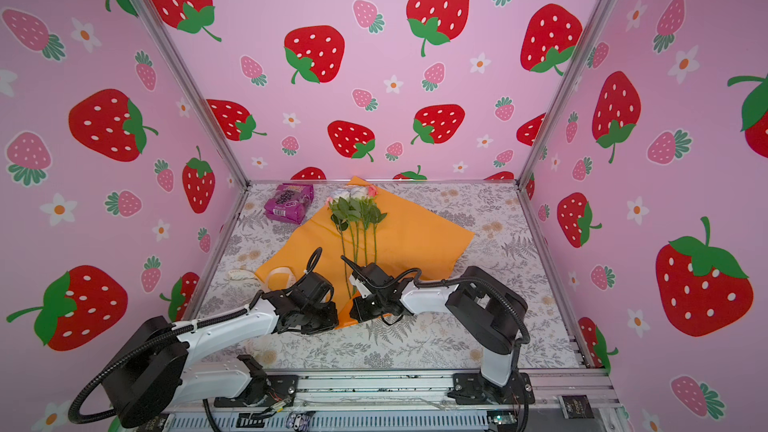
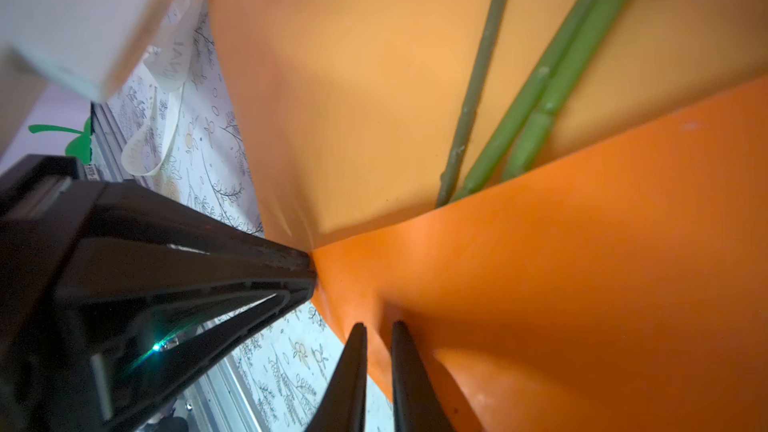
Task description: Tie the bouquet of fake flowers
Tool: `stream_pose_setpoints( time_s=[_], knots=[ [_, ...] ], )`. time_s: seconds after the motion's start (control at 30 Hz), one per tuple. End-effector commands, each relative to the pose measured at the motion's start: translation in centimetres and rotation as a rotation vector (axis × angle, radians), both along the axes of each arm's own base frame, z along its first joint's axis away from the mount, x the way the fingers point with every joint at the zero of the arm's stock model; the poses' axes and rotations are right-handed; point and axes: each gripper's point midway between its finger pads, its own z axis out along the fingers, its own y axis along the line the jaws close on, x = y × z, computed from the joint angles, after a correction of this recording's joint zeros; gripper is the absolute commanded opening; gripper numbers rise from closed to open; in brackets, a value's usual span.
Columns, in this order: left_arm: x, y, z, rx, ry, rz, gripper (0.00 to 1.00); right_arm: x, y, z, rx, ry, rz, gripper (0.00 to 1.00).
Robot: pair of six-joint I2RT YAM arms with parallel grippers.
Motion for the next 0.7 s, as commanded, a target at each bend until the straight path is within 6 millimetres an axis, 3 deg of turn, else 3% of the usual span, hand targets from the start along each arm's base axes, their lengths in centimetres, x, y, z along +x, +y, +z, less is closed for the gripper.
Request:
stream_pose_setpoints(
  time_s=[0.0, 0.17, 0.27, 0.47, 0.67],
  knots=[
    [1.1, 0.6, 1.7, 0.012, -0.061, -0.011, 0.15, -0.1, -1.1, -1.9, -0.098, 0.005, 0.008, 0.16],
    [5.3, 3.0, 4.7, -0.080, -0.149, 0.118, 0.16, -0.3, -2.3, -3.4, -0.165, 0.009, -0.001, 0.16],
    [7.8, 5.1, 4.7, -0.100, -0.144, 0.216, 0.17, -0.4, -2.4, -3.6, -0.166, 0.014, -0.001, 0.16],
    [11.4, 8.1, 1.7, -0.081, -0.087, 0.334, 0.17, -0.2, -2.2, -3.4, -0.163, 0.009, 0.004, 0.16],
    [11.5, 12.1, -1.2, -0.014, 0.005, 0.445, 0.17, 0.0, -2.5, -3.5, -0.170, 0.010, 0.007, 0.16]
  ],
)
